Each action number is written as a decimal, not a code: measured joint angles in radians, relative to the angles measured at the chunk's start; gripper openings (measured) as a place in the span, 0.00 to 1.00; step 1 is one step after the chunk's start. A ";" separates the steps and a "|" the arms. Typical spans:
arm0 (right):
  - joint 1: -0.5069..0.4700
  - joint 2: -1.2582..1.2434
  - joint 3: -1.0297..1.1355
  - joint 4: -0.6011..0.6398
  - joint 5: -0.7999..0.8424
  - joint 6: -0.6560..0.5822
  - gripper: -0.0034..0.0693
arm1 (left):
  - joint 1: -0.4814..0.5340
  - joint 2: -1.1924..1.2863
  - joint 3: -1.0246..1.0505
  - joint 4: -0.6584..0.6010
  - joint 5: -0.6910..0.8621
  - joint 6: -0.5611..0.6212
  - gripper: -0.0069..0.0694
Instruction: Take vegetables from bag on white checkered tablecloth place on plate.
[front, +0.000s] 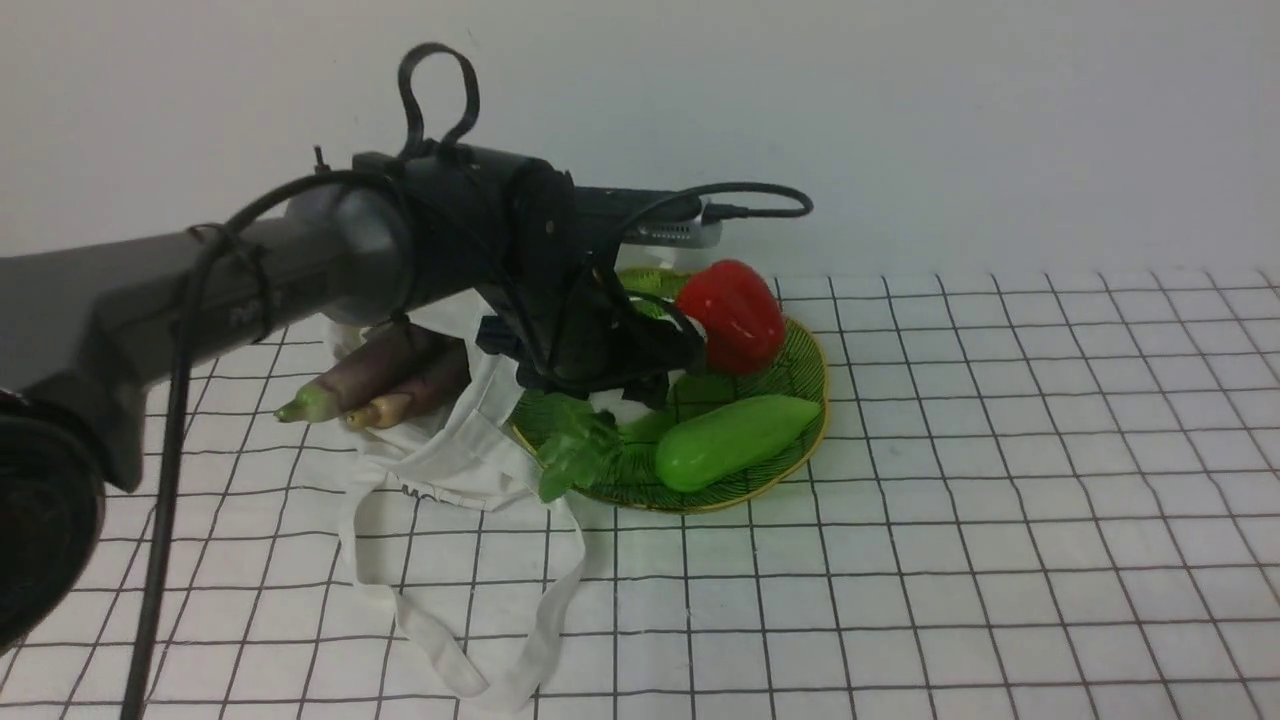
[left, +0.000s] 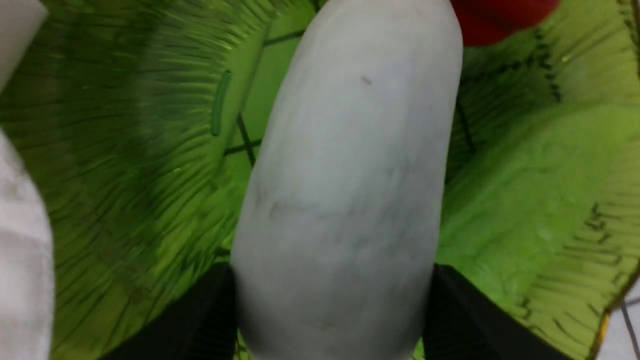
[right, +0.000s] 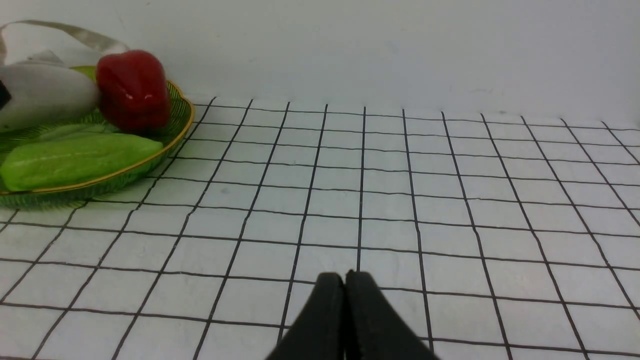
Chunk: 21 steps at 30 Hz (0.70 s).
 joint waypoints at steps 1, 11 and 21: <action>0.000 0.000 0.000 0.000 0.000 0.000 0.03 | 0.000 0.003 0.000 0.003 -0.011 -0.014 0.65; 0.000 0.000 0.000 0.000 0.000 0.000 0.03 | 0.000 -0.057 0.000 0.005 -0.002 -0.021 0.87; 0.000 0.000 0.000 0.000 0.000 0.000 0.03 | 0.000 -0.423 0.001 0.042 0.180 0.095 0.52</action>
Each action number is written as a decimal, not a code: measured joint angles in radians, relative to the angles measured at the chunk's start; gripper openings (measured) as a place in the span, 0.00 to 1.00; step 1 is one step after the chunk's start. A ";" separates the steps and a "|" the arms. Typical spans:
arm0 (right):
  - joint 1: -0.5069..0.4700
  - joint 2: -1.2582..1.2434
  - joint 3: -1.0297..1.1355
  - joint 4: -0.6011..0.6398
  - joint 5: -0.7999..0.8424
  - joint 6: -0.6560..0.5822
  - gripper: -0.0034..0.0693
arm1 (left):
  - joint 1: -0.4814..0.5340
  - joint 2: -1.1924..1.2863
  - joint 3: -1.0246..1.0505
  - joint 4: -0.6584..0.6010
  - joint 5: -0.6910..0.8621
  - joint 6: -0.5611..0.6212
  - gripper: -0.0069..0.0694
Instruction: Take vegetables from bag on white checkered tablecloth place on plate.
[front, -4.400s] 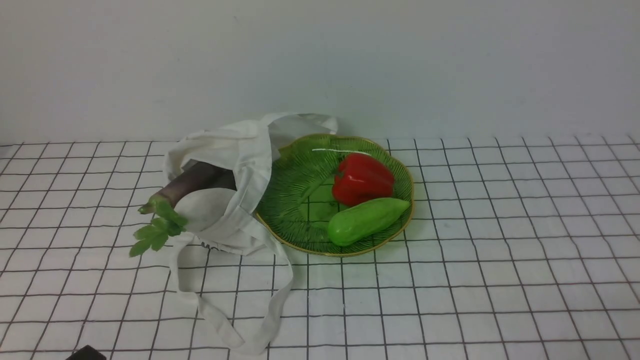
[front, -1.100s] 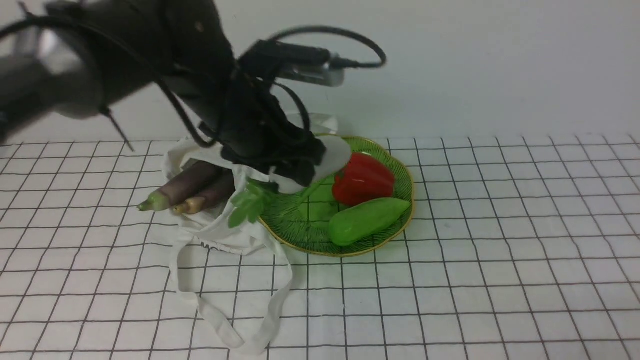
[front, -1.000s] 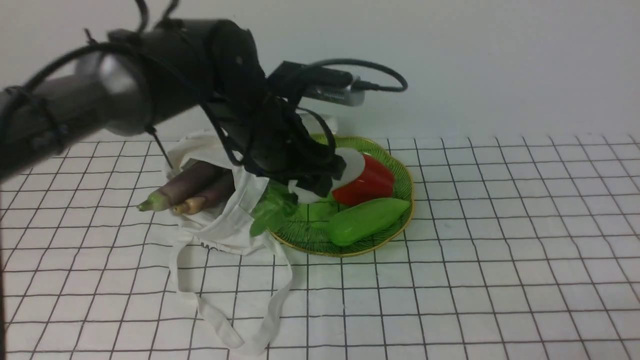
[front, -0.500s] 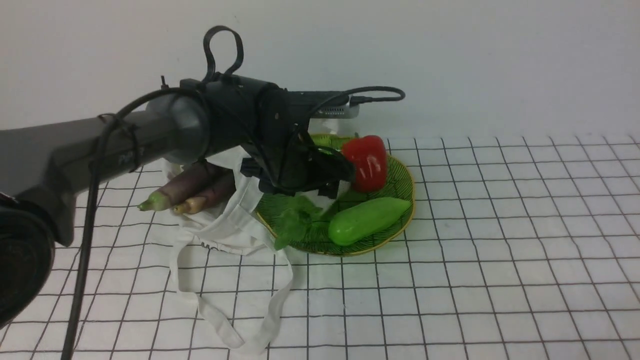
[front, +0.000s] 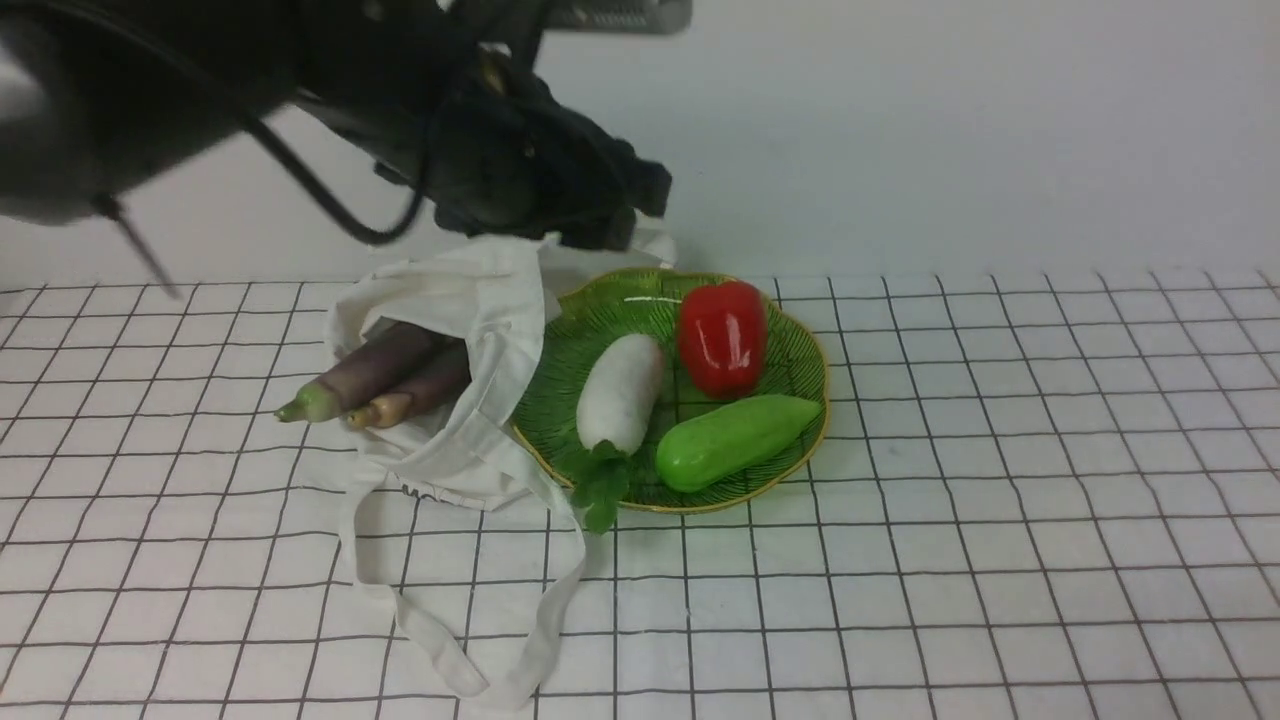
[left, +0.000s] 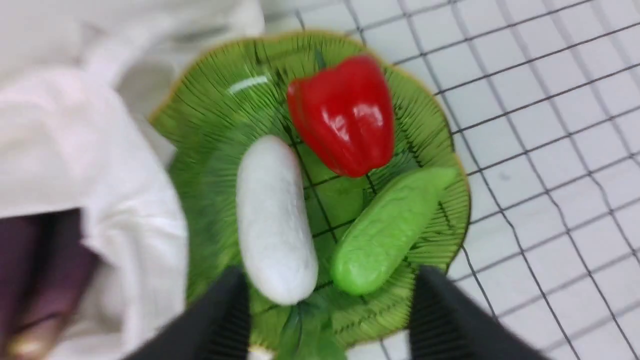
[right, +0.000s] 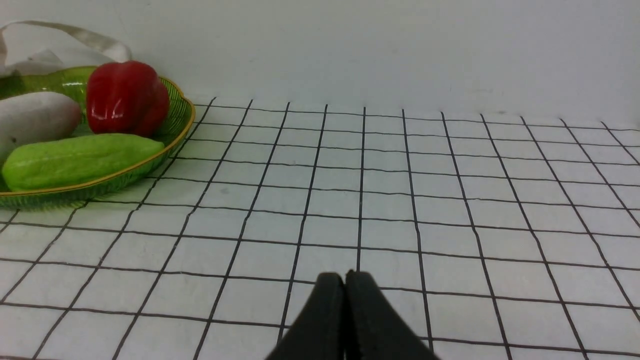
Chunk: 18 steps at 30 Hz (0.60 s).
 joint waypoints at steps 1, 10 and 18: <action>0.000 0.000 0.000 0.000 0.000 0.000 0.03 | 0.000 -0.091 0.000 0.030 0.077 0.020 0.38; 0.000 0.000 0.000 0.000 0.000 0.000 0.03 | 0.000 -0.494 0.149 0.175 0.379 0.024 0.08; 0.000 0.000 0.000 0.000 0.000 0.000 0.03 | 0.000 -0.958 0.719 0.174 0.058 -0.093 0.08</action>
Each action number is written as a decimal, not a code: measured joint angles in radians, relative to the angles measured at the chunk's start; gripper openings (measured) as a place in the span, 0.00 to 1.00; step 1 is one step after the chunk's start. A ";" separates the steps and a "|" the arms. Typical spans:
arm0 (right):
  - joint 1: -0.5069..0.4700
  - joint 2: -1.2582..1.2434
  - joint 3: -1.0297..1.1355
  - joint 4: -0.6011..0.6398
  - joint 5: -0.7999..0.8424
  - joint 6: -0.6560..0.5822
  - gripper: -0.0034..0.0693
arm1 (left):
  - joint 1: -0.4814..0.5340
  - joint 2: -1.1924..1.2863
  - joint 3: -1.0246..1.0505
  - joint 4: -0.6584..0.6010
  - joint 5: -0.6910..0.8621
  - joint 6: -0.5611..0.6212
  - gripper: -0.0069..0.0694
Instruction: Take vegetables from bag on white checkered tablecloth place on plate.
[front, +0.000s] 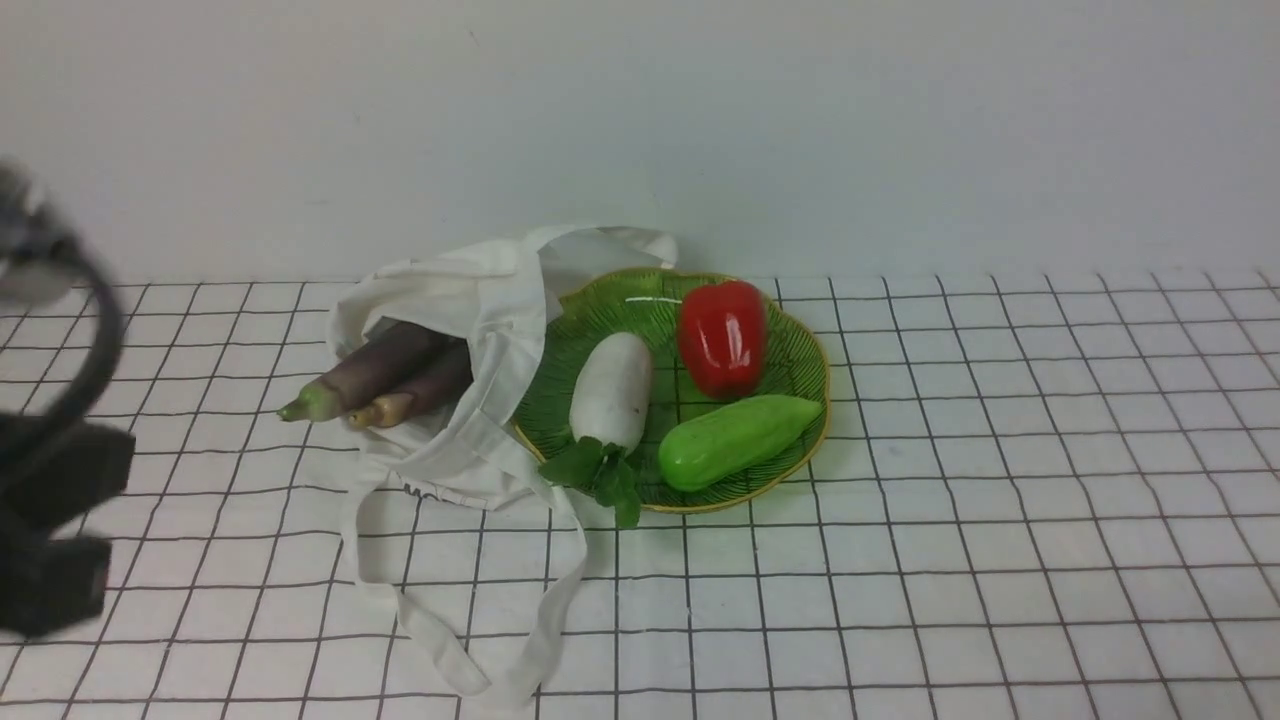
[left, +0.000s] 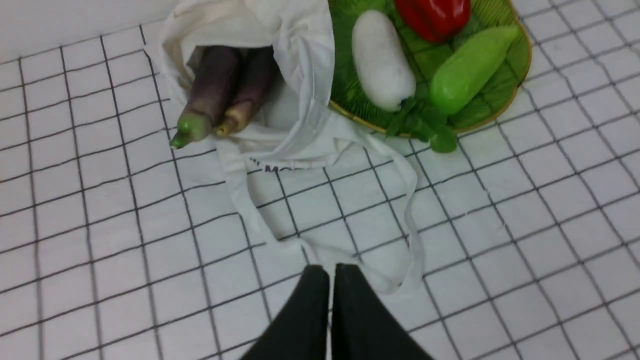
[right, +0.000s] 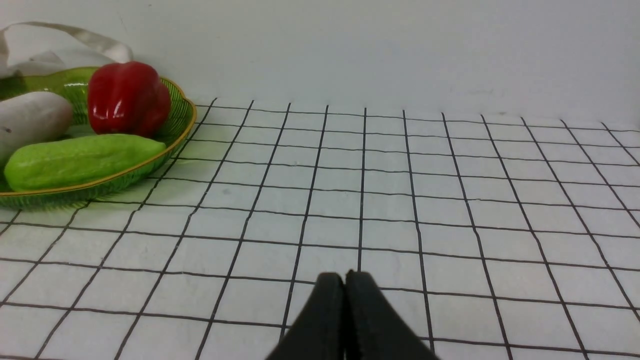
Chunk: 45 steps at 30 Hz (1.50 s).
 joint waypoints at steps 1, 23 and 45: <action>0.000 0.000 0.000 0.000 0.000 0.000 0.03 | 0.000 -0.049 0.077 0.001 -0.074 -0.016 0.08; 0.000 0.000 0.000 0.000 0.000 0.000 0.03 | 0.009 -0.521 0.667 0.011 -0.488 -0.060 0.08; 0.000 0.000 0.000 0.000 0.000 0.000 0.03 | 0.473 -0.673 0.886 -0.086 -0.538 0.122 0.08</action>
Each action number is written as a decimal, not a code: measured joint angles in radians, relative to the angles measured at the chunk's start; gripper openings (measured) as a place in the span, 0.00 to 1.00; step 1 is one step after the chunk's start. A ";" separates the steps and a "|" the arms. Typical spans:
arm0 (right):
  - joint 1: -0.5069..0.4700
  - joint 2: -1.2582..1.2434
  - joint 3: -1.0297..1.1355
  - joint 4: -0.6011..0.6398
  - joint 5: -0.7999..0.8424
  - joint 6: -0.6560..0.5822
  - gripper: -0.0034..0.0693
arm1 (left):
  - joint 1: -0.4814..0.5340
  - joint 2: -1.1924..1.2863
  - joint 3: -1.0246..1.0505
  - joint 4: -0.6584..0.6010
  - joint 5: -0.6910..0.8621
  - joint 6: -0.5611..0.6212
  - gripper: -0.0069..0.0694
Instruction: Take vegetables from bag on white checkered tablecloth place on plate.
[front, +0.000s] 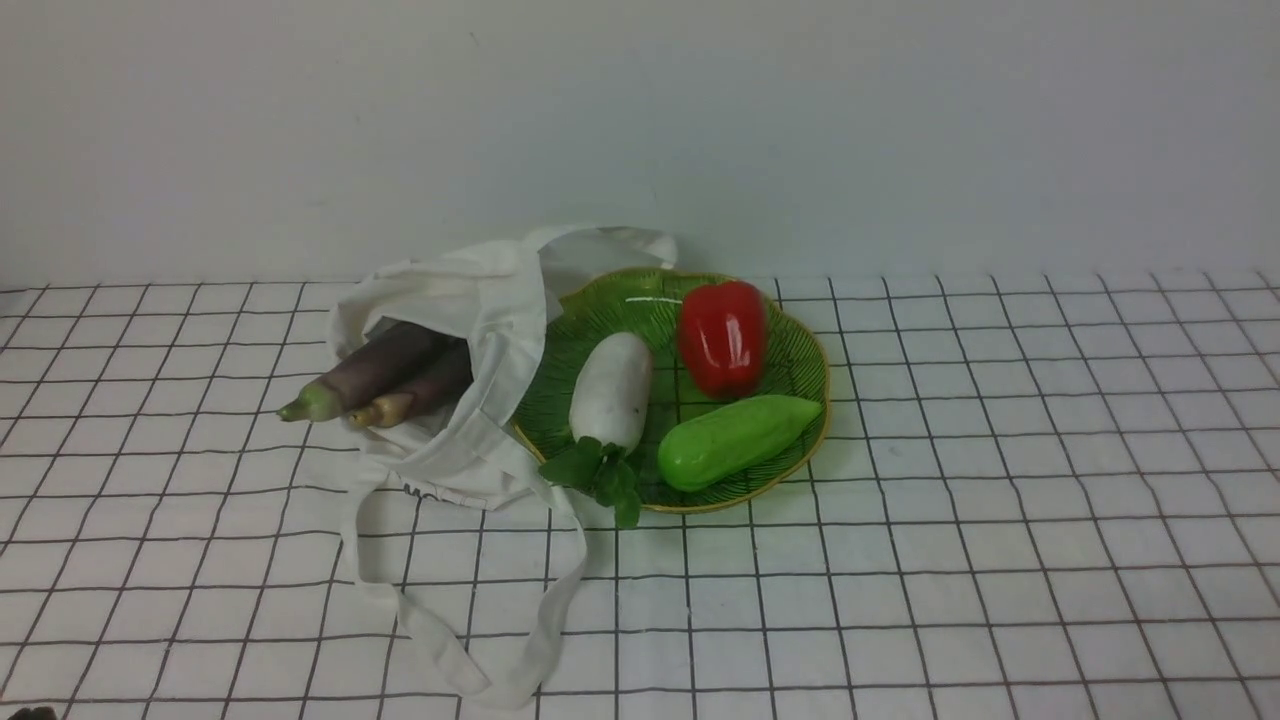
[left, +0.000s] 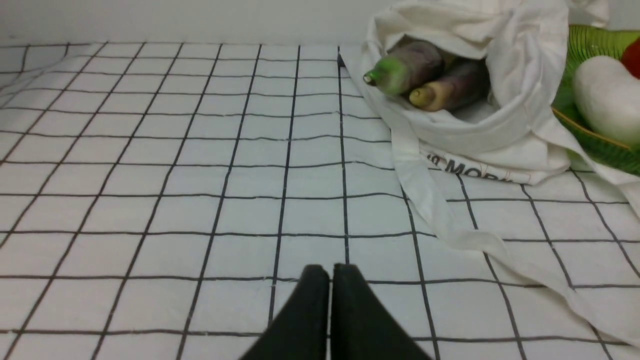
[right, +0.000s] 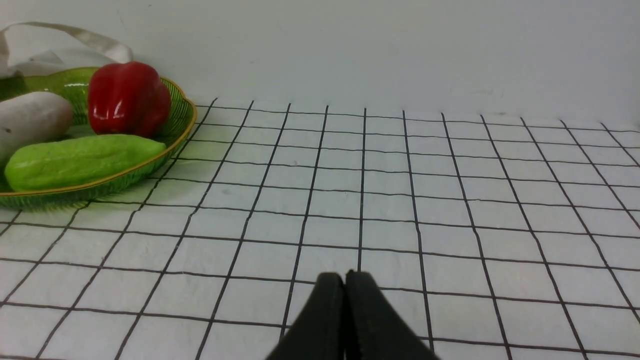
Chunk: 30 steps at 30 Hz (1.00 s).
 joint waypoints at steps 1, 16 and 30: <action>0.000 0.000 0.000 0.000 0.000 0.000 0.03 | 0.002 -0.001 0.000 -0.003 0.006 0.000 0.08; 0.000 0.000 0.000 0.000 0.000 0.000 0.03 | -0.054 -0.001 0.000 -0.005 0.009 0.001 0.08; 0.000 0.000 0.000 0.000 0.000 0.000 0.03 | -0.054 -0.001 0.000 -0.005 0.010 -0.006 0.08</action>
